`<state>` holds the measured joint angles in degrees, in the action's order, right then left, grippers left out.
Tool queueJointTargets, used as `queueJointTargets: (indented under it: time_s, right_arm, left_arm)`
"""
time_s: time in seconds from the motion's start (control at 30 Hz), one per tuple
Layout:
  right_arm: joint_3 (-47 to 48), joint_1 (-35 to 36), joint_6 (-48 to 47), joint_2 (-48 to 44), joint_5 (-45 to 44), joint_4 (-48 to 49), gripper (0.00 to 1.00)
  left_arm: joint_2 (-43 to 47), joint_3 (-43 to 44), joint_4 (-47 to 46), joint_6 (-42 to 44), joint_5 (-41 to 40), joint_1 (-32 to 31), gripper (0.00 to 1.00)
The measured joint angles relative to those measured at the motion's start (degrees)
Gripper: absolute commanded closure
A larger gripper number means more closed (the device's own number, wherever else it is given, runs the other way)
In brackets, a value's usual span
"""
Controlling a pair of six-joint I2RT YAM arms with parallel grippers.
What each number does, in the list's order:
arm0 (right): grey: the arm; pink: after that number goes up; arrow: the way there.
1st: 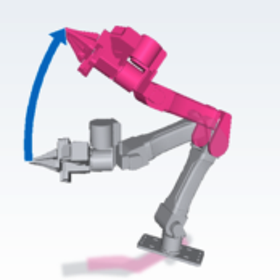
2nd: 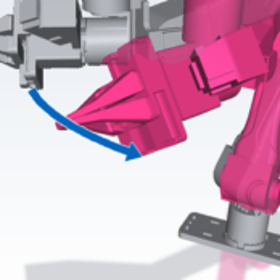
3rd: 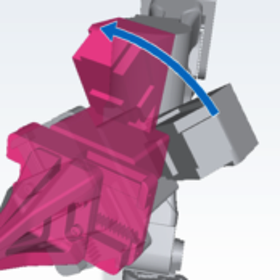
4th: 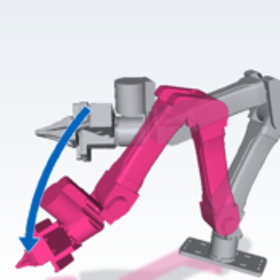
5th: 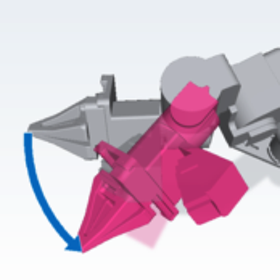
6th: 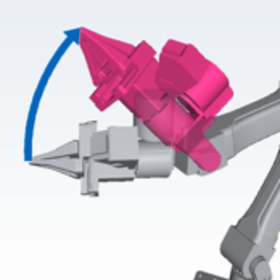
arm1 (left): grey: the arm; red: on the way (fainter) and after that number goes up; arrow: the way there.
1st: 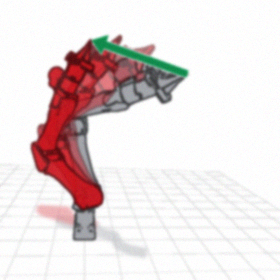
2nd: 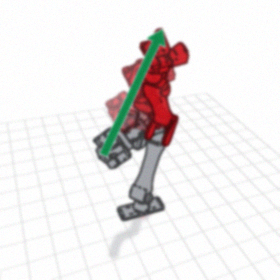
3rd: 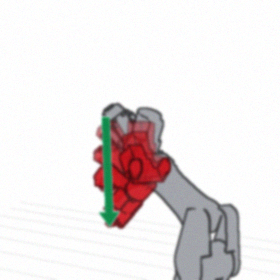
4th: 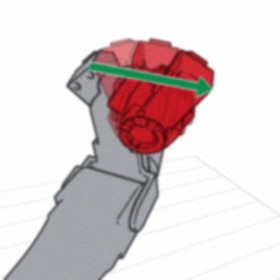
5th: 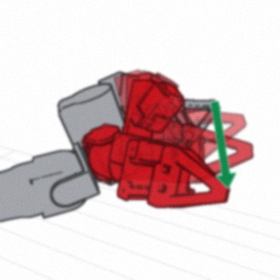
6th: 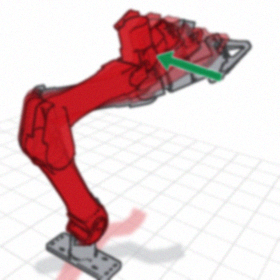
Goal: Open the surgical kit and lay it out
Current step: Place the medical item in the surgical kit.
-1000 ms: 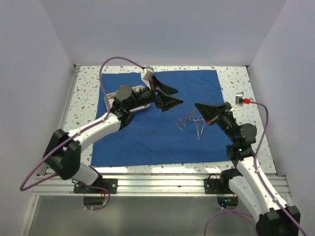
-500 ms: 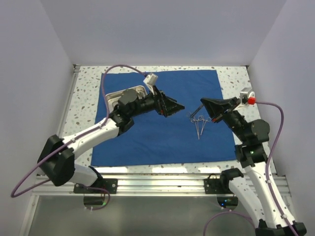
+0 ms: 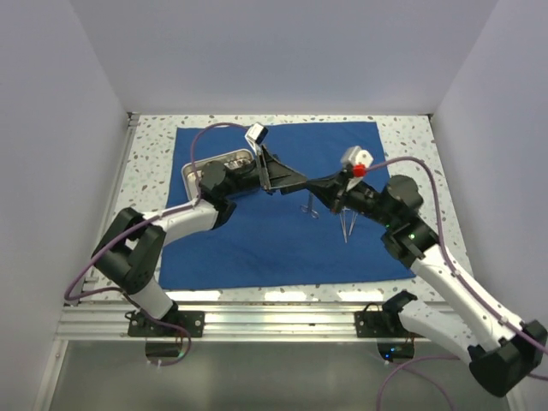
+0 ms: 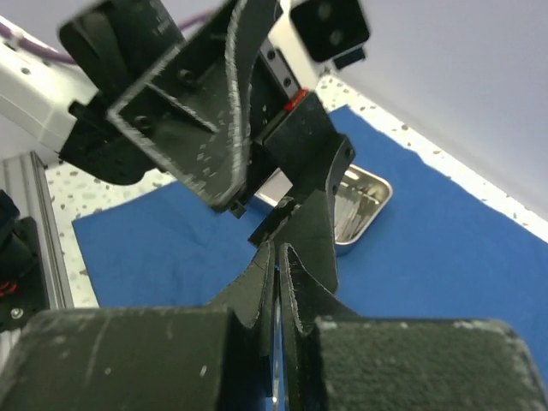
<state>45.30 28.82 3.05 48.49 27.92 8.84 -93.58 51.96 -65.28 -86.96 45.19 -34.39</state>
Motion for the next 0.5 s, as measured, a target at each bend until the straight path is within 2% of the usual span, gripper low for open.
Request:
queueJointTargets:
  time_s: [0.1,0.17,0.37,0.5]
  right_arm:
    - [2.8,4.2,-2.6,6.0,-3.0,-0.7,1.00]
    - [2.8,4.8,-2.4,7.5,-3.7,-0.5,1.00]
    - [7.9,4.8,-0.9,9.5,-5.9,-1.4,1.00]
    - [9.8,4.8,1.2,9.5,-5.9,0.1,1.00]
  left_arm:
    - [0.0,-0.1,-4.4,-1.5,2.9,0.6,0.14]
    - [0.4,-1.3,-5.9,1.5,4.1,0.9,0.14]
    - [9.5,-8.8,5.0,30.6,0.5,2.8,0.15]
    - [11.2,-10.6,5.2,43.2,-1.4,2.8,0.16]
